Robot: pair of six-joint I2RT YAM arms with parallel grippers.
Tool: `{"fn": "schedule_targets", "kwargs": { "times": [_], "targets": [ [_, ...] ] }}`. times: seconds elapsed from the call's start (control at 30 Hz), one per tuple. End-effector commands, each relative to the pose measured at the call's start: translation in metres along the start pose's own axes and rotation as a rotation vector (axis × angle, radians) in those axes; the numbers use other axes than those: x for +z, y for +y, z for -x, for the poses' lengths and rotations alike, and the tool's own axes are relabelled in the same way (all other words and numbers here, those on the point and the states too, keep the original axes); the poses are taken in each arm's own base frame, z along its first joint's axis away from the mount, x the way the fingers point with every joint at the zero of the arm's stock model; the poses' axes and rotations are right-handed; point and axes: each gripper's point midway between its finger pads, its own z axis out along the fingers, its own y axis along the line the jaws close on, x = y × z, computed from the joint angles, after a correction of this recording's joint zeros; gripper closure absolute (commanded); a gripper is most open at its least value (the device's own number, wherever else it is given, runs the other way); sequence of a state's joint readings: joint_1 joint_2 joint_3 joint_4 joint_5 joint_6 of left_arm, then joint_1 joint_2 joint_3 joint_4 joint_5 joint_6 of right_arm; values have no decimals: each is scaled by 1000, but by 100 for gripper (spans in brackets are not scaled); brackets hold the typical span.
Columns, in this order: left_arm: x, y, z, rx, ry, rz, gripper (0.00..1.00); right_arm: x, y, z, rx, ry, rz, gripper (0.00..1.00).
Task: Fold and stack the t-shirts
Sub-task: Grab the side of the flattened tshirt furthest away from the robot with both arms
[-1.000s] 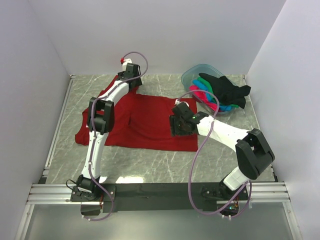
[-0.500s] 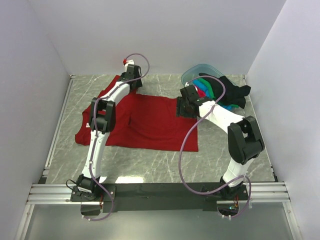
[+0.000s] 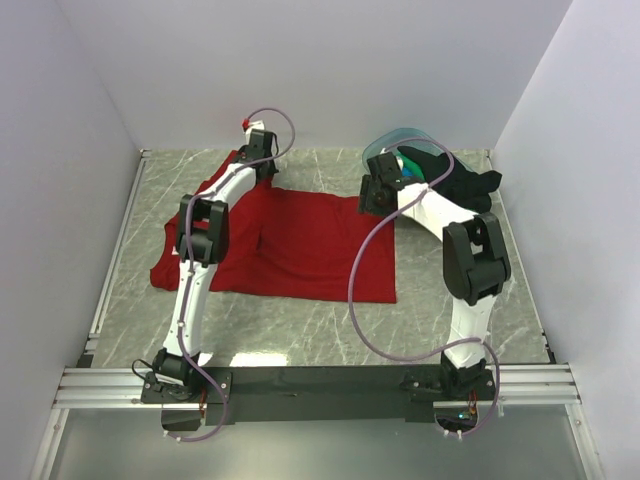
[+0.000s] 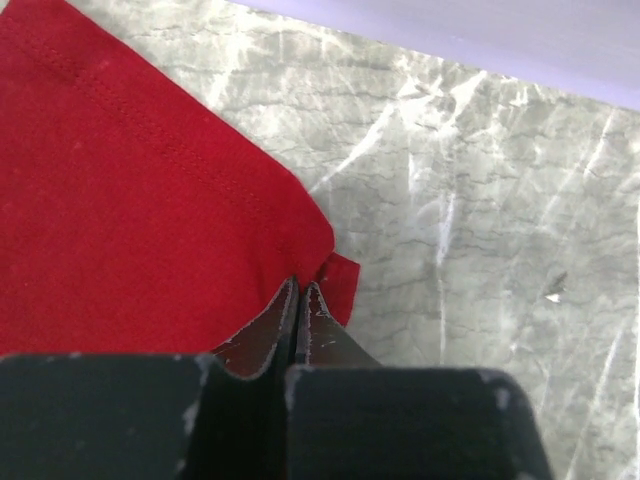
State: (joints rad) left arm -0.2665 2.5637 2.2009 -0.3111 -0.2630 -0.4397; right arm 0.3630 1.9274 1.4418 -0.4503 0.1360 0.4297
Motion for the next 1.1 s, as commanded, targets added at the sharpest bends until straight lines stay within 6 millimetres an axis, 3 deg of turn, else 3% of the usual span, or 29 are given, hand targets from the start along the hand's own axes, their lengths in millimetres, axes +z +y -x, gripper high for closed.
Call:
{"fn": "schedule_targets", "kwargs": {
  "times": [0.0, 0.17, 0.43, 0.47, 0.53, 0.8, 1.03, 1.07],
  "targets": [
    [-15, 5, 20, -34, -37, -8, 100, 9, -7, 32, 48, -68, -38, 33],
    [-46, 21, 41, -110, -110, 9, 100, 29, -20, 45, 92, -72, -80, 33],
    [-91, 40, 45, -161, -139, 36, 100, 55, -36, 59, 89, -85, -202, 33],
    [-93, 45, 36, -163, -126, 47, 100, 59, -40, 58, 84, -86, -224, 33],
    [-103, 50, 44, -176, -151, 54, 100, 60, -41, 61, 75, -92, -236, 33],
    [-137, 75, 28, -239, -164, 107, 100, 53, -42, 63, 71, -115, -232, 34],
    [-161, 95, -8, -273, -128, 129, 100, 57, -68, 63, 106, -73, -247, 33],
    [-169, 95, -3, -286, -146, 124, 100, 57, -70, 65, 111, -76, -247, 33]
  ]
}}
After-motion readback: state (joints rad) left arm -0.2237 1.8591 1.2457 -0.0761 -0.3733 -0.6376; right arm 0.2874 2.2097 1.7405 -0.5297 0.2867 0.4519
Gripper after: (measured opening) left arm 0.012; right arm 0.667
